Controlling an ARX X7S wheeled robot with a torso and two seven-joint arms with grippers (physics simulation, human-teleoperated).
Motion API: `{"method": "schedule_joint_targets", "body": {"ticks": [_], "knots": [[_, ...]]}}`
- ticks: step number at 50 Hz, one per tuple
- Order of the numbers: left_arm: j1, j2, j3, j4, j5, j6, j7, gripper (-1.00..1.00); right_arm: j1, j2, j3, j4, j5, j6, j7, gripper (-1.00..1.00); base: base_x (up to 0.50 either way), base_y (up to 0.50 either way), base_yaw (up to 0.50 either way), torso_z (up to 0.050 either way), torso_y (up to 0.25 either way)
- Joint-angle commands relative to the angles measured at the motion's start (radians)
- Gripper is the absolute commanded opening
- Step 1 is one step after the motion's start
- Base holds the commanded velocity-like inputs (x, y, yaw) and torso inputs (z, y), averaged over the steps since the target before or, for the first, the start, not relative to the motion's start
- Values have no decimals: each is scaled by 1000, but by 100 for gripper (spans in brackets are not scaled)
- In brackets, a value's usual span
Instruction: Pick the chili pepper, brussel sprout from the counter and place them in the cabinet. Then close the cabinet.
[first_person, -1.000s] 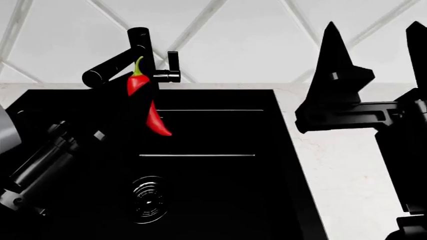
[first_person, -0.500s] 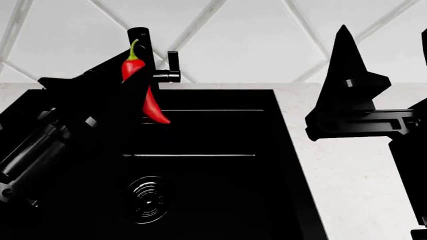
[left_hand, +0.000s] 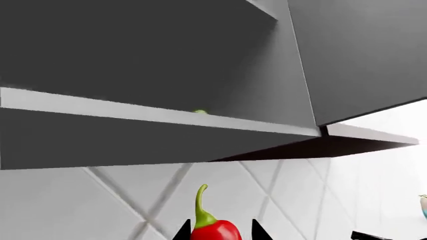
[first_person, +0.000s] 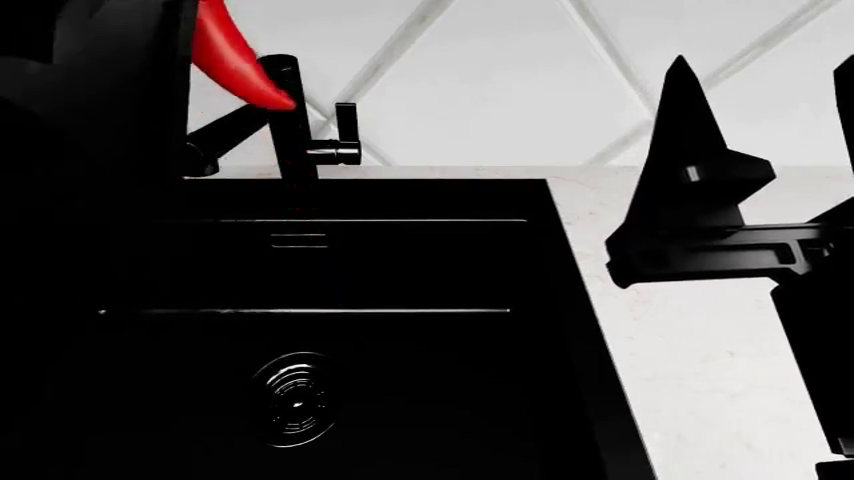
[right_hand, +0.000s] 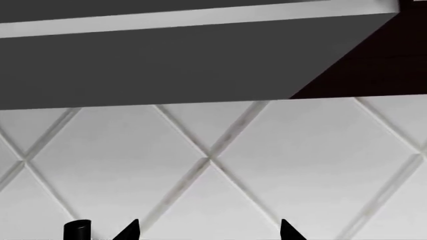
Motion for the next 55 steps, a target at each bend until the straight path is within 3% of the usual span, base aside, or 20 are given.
{"method": "schedule_joint_targets", "body": {"ticks": [1,12,17,23,31,36,55], "knots": [[-269,-18,43,15,-118,-13,-117,-100,-21,-16,7,-4,-29,8,-32,100,0,0,0,0,0],[-528,12,129,-71,-118,-68,-162,-100,-19,3,7,-9,3,-20,-22,100,0,0,0,0,0],[-576,19,153,-92,-94,-92,-159,-100,-37,-11,20,-9,-19,-7,-47,100,0,0,0,0,0],[-772,81,233,-218,-97,-144,-200,-100,-47,-26,26,-7,-41,5,-70,100,0,0,0,0,0],[-854,98,280,-292,-47,-184,-237,-100,-59,-46,30,-1,-70,22,-98,100,0,0,0,0,0],[-995,211,395,-594,206,-196,-61,-100,-65,-58,28,0,-85,30,-110,100,0,0,0,0,0],[-1305,406,592,-1302,562,-144,173,-100,-71,-56,25,-5,-74,25,-108,100,0,0,0,0,0]]}}
